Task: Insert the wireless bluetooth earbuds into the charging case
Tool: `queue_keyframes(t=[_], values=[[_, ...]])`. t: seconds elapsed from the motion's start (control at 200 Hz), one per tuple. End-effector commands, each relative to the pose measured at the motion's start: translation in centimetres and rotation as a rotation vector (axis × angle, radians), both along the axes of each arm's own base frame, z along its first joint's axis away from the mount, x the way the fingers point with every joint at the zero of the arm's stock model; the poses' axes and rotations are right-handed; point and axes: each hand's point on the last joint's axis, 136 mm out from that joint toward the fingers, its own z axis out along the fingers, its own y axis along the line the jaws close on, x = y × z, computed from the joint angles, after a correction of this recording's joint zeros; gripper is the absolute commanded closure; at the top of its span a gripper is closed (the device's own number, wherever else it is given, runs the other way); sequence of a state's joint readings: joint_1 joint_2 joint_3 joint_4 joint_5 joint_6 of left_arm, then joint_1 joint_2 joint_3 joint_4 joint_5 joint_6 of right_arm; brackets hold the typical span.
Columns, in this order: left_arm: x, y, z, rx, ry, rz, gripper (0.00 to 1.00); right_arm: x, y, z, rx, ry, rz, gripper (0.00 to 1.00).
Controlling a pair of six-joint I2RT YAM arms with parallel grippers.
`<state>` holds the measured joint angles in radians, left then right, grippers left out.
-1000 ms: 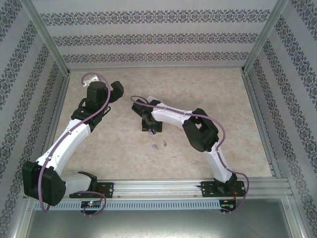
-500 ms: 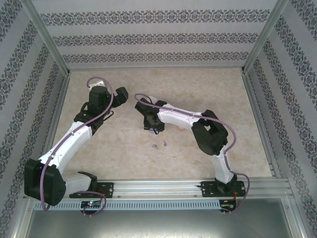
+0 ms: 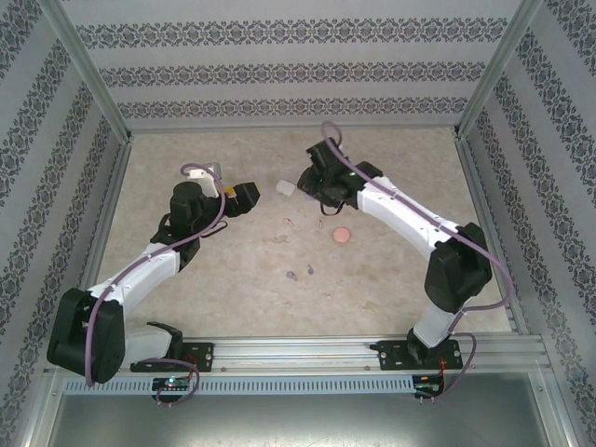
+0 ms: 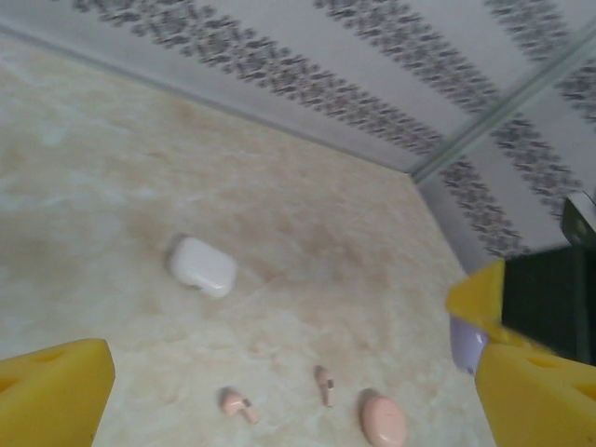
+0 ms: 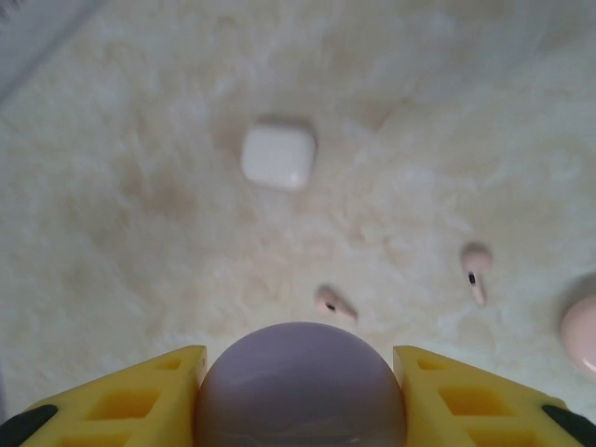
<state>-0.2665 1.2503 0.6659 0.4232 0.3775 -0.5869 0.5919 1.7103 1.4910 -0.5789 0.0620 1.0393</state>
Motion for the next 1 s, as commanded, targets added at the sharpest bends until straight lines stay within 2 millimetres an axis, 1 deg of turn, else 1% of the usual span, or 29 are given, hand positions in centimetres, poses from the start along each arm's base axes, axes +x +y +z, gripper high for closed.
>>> queue_keyframes(t=[0.0, 0.14, 0.225, 0.35, 0.515, 0.699, 0.994], values=[[-0.8, -2.6, 3.6, -0.070, -0.185, -0.156, 0.01, 1.1, 0.3, 2.4, 0.168, -0.032, -0.068, 0.60], [-1.1, -4.3, 3.5, -0.093, -0.201, -0.213, 0.01, 2.4, 0.7, 3.5, 0.290, -0.044, -0.149, 0.61], [-1.1, -5.2, 3.4, -0.110, -0.208, -0.238, 0.02, 2.7, 1.2, 3.6, 0.342, -0.035, -0.190, 0.61], [-1.0, -6.6, 3.1, -0.123, -0.208, -0.277, 0.05, 2.9, 1.7, 3.6, 0.388, -0.034, -0.245, 0.61], [-0.3, -8.0, 2.6, -0.134, -0.211, -0.302, 0.13, 2.5, 2.7, 3.5, 0.410, -0.025, -0.259, 0.60], [0.7, -9.1, 2.4, -0.155, -0.218, -0.319, 0.30, 1.9, 3.6, 3.2, 0.414, -0.015, -0.243, 0.60], [1.8, -10.3, 2.5, -0.167, -0.229, -0.347, 0.37, 1.4, 4.4, 2.5, 0.409, -0.002, -0.228, 0.60]])
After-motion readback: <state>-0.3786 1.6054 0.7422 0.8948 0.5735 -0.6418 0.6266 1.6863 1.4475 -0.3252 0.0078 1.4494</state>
